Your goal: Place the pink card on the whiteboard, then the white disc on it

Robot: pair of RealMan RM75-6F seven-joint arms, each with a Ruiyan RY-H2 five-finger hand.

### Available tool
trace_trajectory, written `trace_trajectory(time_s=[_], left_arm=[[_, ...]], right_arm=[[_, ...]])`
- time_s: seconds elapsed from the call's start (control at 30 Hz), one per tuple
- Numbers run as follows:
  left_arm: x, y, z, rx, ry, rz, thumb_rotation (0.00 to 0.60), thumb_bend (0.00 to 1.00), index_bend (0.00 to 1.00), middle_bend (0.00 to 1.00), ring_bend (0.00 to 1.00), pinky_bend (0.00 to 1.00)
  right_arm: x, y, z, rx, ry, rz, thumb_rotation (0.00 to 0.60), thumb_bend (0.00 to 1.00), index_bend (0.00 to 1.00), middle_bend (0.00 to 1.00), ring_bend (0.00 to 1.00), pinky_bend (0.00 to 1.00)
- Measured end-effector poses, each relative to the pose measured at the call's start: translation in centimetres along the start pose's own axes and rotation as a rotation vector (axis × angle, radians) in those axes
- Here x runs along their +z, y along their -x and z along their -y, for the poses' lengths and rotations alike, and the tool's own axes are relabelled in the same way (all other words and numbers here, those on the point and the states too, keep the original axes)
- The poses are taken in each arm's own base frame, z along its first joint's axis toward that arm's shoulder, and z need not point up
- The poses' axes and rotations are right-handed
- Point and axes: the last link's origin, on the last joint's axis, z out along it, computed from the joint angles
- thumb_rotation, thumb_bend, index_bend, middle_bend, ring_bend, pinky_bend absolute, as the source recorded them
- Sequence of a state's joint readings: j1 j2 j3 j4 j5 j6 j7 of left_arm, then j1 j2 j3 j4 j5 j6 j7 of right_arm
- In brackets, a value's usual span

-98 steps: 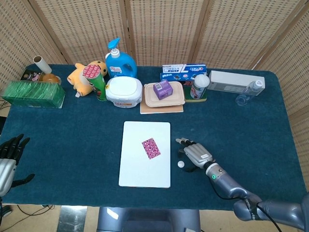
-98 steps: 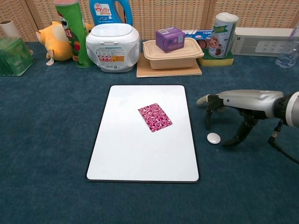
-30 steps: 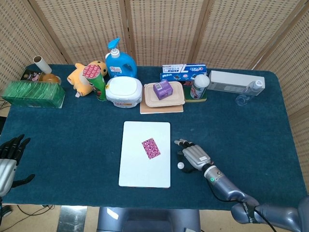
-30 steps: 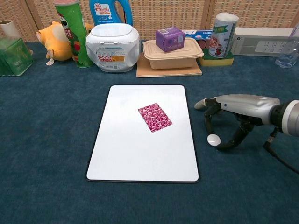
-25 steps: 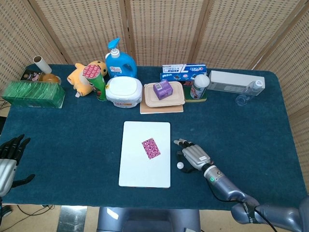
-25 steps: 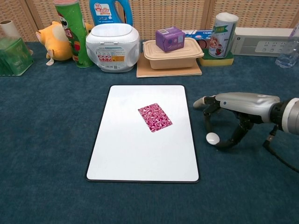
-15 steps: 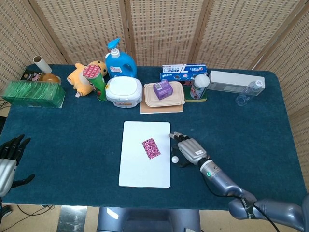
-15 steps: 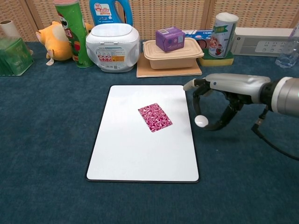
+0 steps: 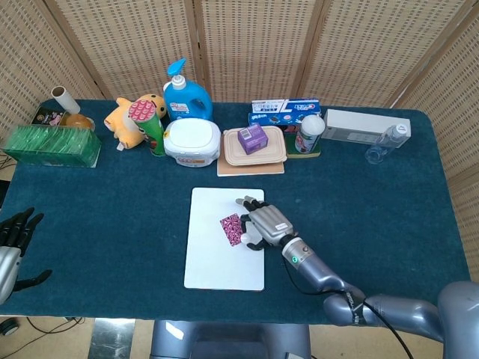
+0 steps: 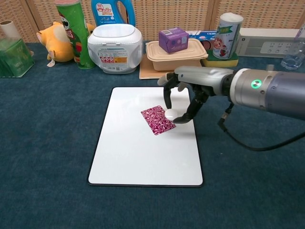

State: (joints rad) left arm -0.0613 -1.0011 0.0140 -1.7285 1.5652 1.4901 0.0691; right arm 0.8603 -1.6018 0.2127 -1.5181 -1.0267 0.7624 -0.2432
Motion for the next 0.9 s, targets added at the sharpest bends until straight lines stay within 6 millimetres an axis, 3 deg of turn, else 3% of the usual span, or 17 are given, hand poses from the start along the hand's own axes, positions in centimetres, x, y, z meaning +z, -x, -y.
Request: trace_trajectory(time_s=[0.2,0.57,0.63,0.8,0.9], left_arm=[[0.1,-0.2,0.3,-0.013,0.001,0.005,0.6,0.08,0.0,0.0,0.0,0.07],[0.3,-0.5,0.8,-0.03,0.001,0.017,0.6,0.08,0.0,0.0,0.0,0.07],[0.4,-0.5,0.8,-0.03,0.0,0.017,0.6,0.08,0.0,0.0,0.0,0.07],[0.4,-0.6,0.9,-0.035,-0.001,0.012,0.6,0.08,0.0,0.0,0.0,0.07],[0.4,-0.7,1.0,-0.038,-0.003,0.011,0.6,0.08,0.0,0.0,0.0,0.07]], right_arm=[[2.4,0.6,1.7,0.002,0.017,0.012,0.6,0.34,0.55,0.09,0.0,0.14],[5.0,0.9,1.7,-0.017,0.095,0.01,0.6,0.34,0.53,0.09,0.0,0.14],[5.2,1.0,1.6,-0.015,0.106,0.013,0.6,0.33,0.47,0.08,0.0,0.14],[5.2,1.2,1.4,-0.026,0.109,0.026,0.6,0.33,0.2,0.05,0.0,0.14],[5.0,1.0,1.6,-0.023,0.097,0.025,0.6,0.32,0.1,0.04,0.0,0.13]])
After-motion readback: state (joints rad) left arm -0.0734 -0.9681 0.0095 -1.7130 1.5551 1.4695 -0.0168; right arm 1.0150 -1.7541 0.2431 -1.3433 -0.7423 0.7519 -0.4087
